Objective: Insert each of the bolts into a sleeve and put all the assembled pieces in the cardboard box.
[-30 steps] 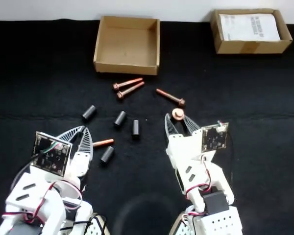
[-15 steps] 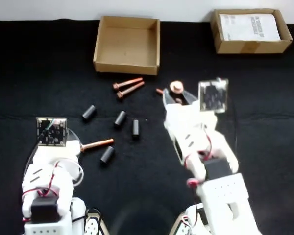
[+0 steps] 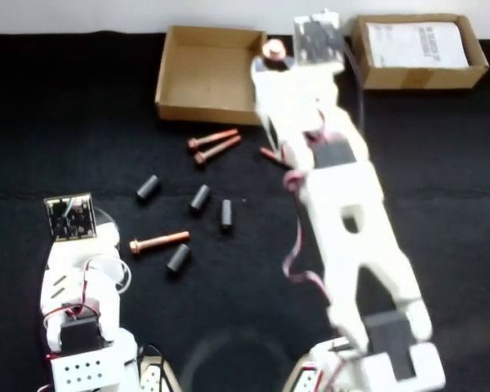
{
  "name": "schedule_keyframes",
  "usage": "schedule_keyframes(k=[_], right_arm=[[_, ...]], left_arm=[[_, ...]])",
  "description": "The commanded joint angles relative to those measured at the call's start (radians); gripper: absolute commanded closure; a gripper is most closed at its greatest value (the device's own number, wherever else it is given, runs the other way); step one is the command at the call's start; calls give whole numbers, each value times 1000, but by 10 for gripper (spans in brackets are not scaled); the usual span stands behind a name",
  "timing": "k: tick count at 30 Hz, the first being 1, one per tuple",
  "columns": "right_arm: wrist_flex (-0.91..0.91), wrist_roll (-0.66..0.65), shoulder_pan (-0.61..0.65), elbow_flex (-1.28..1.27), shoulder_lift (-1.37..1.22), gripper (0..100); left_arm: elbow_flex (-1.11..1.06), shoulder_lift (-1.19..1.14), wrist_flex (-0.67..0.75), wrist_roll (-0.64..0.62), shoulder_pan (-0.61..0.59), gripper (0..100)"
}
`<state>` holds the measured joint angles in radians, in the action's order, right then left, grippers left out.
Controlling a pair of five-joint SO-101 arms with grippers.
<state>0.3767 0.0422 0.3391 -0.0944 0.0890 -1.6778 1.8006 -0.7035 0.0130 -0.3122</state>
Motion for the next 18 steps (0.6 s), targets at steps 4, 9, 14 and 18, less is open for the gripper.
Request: schedule_keyframes(k=[4,9,14,18], right_arm=[[-30,-15,19,492,-349,992],[-30,-57,36,881,-648,992],[-30,-238,77,1224,-949,992],[-30,-272,104,1411,-1144,992]], left_arm=[[-18,4,-109,2,-18,969],[-18,4,-155,2,-31,991],[-18,5,-166,2,-30,991],[-18,7,-166,2,-30,991]])
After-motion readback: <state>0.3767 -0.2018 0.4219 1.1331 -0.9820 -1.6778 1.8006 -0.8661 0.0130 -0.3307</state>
